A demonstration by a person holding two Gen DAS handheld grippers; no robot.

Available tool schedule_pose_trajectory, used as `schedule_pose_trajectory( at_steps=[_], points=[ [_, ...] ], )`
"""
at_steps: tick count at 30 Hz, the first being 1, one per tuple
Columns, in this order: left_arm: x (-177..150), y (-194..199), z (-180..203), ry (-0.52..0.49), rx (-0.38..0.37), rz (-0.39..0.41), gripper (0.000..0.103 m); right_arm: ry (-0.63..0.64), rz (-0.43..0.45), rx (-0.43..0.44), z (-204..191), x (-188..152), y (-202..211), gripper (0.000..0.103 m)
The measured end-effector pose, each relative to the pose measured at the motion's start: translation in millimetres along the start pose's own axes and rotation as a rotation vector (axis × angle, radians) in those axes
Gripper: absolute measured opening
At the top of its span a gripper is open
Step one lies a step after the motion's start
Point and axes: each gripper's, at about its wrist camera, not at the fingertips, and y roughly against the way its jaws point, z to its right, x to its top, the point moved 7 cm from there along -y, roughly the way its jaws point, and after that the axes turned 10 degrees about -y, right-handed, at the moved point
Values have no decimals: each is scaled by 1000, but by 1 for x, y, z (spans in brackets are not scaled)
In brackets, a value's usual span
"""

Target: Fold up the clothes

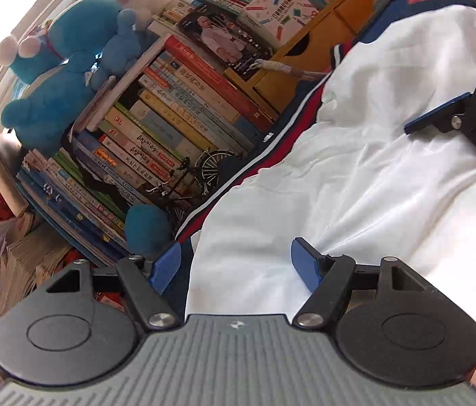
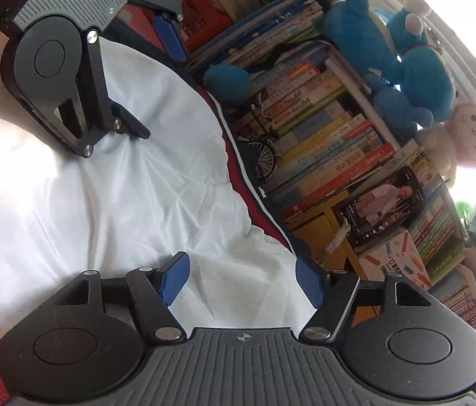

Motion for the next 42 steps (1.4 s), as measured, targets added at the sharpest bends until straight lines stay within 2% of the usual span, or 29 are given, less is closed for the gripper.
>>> schedule_pose_trajectory(
  at_steps=[2,4,6,8,11,13,15,16,19,22,27,29,31,34,36,38,42],
  points=[
    [-13,-3,-11,55,1,-3,78,-9,-20,-41,15,-17,-6,69],
    [-17,-3,-17,77,-9,3,79,29,-39,-118,32,-39,-9,69],
    [-18,-1,-21,68,-10,12,79,57,-78,-183,54,-63,-10,69],
    [-26,-3,-27,50,26,-7,79,64,-125,-236,76,-87,-11,69],
    [-54,-9,-44,73,62,-81,79,-20,-203,-274,107,-120,-11,68],
    [-83,-14,-60,159,73,-149,79,-159,-253,-272,125,-138,-10,69],
    [-100,-16,-76,248,70,-199,83,-262,-280,-262,134,-147,-8,70],
    [-102,-14,-81,262,71,-212,83,-297,-290,-260,136,-149,-8,70],
    [-97,-6,-89,239,94,-216,81,-266,-259,-279,135,-138,-1,70],
    [-67,6,-90,188,88,-110,80,-185,-163,-269,132,-105,13,70],
    [7,1,-61,102,-19,58,81,-49,22,-120,92,-29,13,76],
    [20,-19,-46,65,-26,52,81,-14,56,-55,68,-6,-1,77],
    [33,-39,-31,32,-32,41,80,16,64,-26,46,11,-20,77],
    [19,-53,-37,134,-71,12,80,13,27,9,26,20,-54,77],
    [8,-61,-43,209,-98,-8,83,11,-15,2,25,12,-72,77],
    [-2,-69,-49,283,-126,-28,86,-11,-50,-10,32,-1,-85,78],
    [-22,-85,-60,433,-180,-68,94,-149,-95,-27,60,-25,-92,83]
  ],
)
